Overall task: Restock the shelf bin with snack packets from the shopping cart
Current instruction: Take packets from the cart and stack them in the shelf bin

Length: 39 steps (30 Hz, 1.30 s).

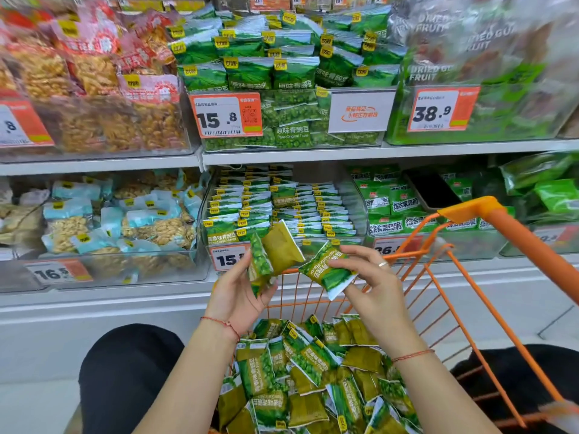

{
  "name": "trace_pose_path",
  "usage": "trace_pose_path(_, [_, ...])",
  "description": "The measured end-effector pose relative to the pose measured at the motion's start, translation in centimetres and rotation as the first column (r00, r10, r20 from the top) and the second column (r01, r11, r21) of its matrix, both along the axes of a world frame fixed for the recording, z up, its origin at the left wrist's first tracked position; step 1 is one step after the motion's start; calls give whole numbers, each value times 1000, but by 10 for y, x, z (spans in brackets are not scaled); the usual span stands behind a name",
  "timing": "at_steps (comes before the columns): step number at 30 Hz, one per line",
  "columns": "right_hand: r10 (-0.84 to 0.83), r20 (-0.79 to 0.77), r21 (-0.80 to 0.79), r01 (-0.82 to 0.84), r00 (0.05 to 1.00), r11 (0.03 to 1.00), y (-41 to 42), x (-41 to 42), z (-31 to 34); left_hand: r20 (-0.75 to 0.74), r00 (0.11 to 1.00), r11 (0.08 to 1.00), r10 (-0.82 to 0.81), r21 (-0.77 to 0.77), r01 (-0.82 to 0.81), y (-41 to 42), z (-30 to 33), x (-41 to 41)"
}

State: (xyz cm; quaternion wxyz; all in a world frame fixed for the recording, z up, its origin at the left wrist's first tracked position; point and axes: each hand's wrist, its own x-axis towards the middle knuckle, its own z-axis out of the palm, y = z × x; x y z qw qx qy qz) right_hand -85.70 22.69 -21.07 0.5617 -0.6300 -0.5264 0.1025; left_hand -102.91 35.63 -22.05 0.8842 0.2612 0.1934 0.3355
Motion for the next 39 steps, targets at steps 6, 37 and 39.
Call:
trace_pose_path(6, [29, 163, 1, -30, 986, 1000, 4, -6, -4, -64, 982, 983, -176, 36, 178, -14, 3, 9])
trace_pose_path(37, [-304, -936, -336, -191, 178, 922, 5, 5, 2, -321, 816, 651, 480, 754, -86, -23, -2, 15])
trace_pose_path(39, [-255, -959, -276, -199, 127, 940, 5, 4, 3, -100, 719, 183, 687, 982, -39, -31, -7, 16])
